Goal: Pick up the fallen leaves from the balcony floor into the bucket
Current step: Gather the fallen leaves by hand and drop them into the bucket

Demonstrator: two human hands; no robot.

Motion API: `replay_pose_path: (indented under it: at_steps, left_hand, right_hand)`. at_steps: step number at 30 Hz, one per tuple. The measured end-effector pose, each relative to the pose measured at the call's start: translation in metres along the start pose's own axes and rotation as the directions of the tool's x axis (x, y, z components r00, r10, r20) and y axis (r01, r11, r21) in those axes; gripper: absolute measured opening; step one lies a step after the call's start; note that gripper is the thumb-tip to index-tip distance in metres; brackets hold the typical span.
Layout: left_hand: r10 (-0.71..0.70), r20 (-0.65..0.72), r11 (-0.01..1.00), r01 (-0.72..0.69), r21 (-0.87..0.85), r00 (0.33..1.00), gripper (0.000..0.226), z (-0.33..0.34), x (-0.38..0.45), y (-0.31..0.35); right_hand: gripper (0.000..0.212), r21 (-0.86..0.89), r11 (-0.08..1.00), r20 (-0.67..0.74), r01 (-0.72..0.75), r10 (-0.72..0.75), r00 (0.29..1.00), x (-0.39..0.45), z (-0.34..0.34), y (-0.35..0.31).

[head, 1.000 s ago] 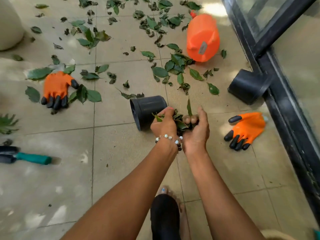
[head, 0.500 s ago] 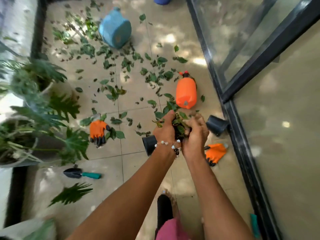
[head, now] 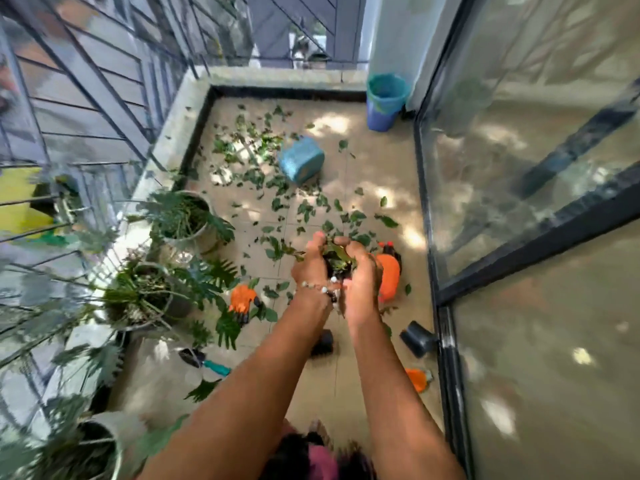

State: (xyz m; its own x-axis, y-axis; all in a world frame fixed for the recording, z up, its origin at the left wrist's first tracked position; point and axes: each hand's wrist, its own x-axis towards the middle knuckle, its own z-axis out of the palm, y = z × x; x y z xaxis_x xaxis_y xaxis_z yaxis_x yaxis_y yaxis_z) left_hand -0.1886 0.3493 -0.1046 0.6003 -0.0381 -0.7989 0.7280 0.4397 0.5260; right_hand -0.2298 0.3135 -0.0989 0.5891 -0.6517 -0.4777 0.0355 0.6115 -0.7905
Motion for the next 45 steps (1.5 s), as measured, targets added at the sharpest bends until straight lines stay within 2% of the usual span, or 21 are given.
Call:
replay_pose_path:
  at_steps: [1, 4, 8, 11, 13, 17, 19, 21, 23, 30, 33, 34, 36, 38, 40, 41, 43, 45]
  left_hand:
    - [0.002, 0.008, 1.0, -0.002, -0.004, 1.0, 0.026, 0.002, 0.002, 0.008]
    - [-0.051, 0.087, 0.997, 0.055, -0.053, 0.995, 0.024, 0.01, 0.019, 0.03]
    - [-0.083, 0.152, 0.991, 0.097, -0.089, 0.985, 0.02, 0.031, 0.05, 0.073]
    - [-0.086, 0.189, 0.995, 0.093, -0.032, 0.978, 0.028, 0.058, 0.078, 0.117]
    - [-0.086, 0.224, 0.993, 0.101, -0.057, 0.971, 0.032, 0.079, 0.097, 0.147]
    - [-0.036, 0.282, 0.995, 0.059, -0.074, 0.959, 0.085, 0.129, 0.146, 0.192]
    - [-0.027, 0.352, 1.0, 0.027, 0.007, 0.936, 0.092, 0.152, 0.157, 0.209]
    - [0.003, 0.341, 0.999, -0.02, 0.049, 0.94, 0.075, 0.173, 0.161, 0.221]
    - [-0.012, 0.374, 1.0, 0.008, 0.014, 0.927, 0.061, 0.196, 0.172, 0.225]
    - [-0.099, 0.438, 0.995, 0.096, 0.028, 0.893, 0.072, 0.296, 0.26, 0.234]
    - [-0.136, 0.459, 0.99, 0.102, 0.097, 0.878, 0.049, 0.357, 0.296, 0.247]
    - [-0.142, 0.429, 0.985, 0.085, 0.149, 0.892, 0.044, 0.378, 0.308, 0.252]
    - [-0.152, 0.365, 0.955, 0.041, 0.295, 0.919, 0.046, 0.413, 0.331, 0.261]
    - [-0.167, 0.379, 0.955, 0.053, 0.293, 0.91, 0.037, 0.449, 0.344, 0.275]
    - [-0.154, 0.38, 0.975, 0.077, 0.209, 0.912, 0.028, 0.483, 0.361, 0.286]
    - [-0.14, 0.384, 0.979, 0.069, 0.193, 0.912, 0.035, 0.496, 0.368, 0.29]
    - [-0.138, 0.353, 0.949, 0.022, 0.315, 0.926, 0.053, 0.524, 0.379, 0.3]
    - [-0.125, 0.35, 0.925, -0.018, 0.38, 0.928, 0.065, 0.554, 0.398, 0.303]
  right_hand:
    - [0.013, 0.031, 0.999, 0.01, -0.026, 0.026, 1.0, 0.002, 0.01, -0.005]
    - [0.027, 0.046, 0.997, -0.015, -0.06, 0.061, 0.998, 0.02, 0.037, -0.009]
    - [0.027, 0.13, 0.99, 0.003, -0.053, 0.053, 0.999, 0.052, 0.081, -0.009]
    - [0.028, 0.188, 0.982, -0.01, -0.002, 0.004, 1.0, 0.081, 0.127, -0.017]
    - [0.025, 0.222, 0.975, -0.034, -0.002, 0.01, 0.999, 0.103, 0.159, -0.026]
    - [0.017, 0.28, 0.959, -0.061, 0.048, -0.032, 0.998, 0.149, 0.217, -0.05]
    - [0.016, 0.3, 0.951, -0.08, 0.076, -0.054, 0.995, 0.17, 0.233, -0.061]
    - [0.016, 0.289, 0.954, -0.082, 0.083, -0.062, 0.995, 0.191, 0.241, -0.072]
    - [0.015, 0.294, 0.952, -0.095, 0.086, -0.06, 0.994, 0.216, 0.246, -0.079]
    - [0.015, 0.358, 0.932, -0.141, 0.063, -0.013, 0.99, 0.335, 0.269, -0.107]
    - [0.015, 0.379, 0.924, -0.174, 0.045, 0.024, 0.985, 0.403, 0.288, -0.135]
    - [0.014, 0.401, 0.915, -0.192, 0.041, 0.04, 0.981, 0.426, 0.293, -0.145]
    - [0.013, 0.414, 0.91, -0.193, 0.03, 0.056, 0.98, 0.469, 0.302, -0.164]
    - [0.014, 0.395, 0.919, -0.191, -0.001, 0.084, 0.978, 0.507, 0.315, -0.184]
    - [0.011, 0.378, 0.925, -0.179, -0.045, 0.121, 0.976, 0.543, 0.33, -0.201]
    - [0.013, 0.366, 0.929, -0.195, -0.055, 0.135, 0.972, 0.556, 0.336, -0.209]
    - [0.021, 0.372, 0.927, -0.215, -0.055, 0.144, 0.966, 0.578, 0.345, -0.223]
    - [0.025, 0.399, 0.917, -0.218, 0.003, 0.092, 0.972, 0.603, 0.35, -0.236]
